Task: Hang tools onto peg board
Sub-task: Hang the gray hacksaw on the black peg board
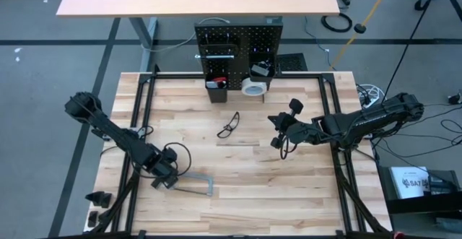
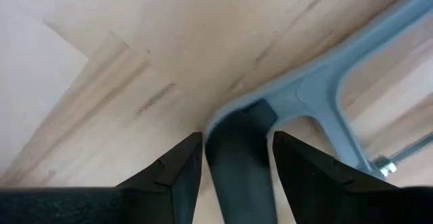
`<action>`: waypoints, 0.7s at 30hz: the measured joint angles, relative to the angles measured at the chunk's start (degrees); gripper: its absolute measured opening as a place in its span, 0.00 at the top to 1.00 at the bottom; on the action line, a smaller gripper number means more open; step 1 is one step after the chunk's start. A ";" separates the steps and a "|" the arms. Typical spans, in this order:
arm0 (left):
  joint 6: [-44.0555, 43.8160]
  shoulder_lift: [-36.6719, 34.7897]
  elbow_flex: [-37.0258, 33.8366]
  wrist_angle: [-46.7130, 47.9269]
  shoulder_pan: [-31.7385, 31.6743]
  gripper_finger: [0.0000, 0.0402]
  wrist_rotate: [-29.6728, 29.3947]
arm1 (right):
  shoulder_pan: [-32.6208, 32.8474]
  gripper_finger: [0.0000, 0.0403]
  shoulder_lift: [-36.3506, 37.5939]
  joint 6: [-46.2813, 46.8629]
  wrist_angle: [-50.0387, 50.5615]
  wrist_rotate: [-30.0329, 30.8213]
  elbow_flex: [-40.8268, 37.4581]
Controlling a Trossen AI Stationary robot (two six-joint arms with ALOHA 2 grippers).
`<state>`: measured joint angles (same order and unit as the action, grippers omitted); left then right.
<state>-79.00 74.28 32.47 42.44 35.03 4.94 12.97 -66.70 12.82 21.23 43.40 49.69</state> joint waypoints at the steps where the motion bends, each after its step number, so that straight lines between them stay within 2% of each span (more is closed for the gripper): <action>1: 0.03 0.26 0.00 0.04 0.00 0.54 -0.60 | 0.00 1.00 0.00 0.00 0.02 -0.01 0.00; 7: 1.33 2.65 0.31 0.03 0.00 0.56 -1.60 | -0.02 1.00 0.02 0.00 -0.03 0.00 0.00; 13: 2.95 3.87 0.41 0.42 0.02 0.70 -1.76 | 0.00 1.00 0.02 0.00 -0.01 0.00 0.00; 19: 5.11 3.29 1.63 1.15 0.04 0.70 -3.15 | 0.00 1.00 0.00 0.00 0.00 -0.02 -0.02; 21: 5.82 3.30 2.32 2.17 -0.01 0.70 -5.87 | -0.02 1.00 0.02 0.00 -0.04 0.04 -0.02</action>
<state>-73.18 77.58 34.79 44.61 35.02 -0.93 12.95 -66.68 12.82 21.19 43.44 49.67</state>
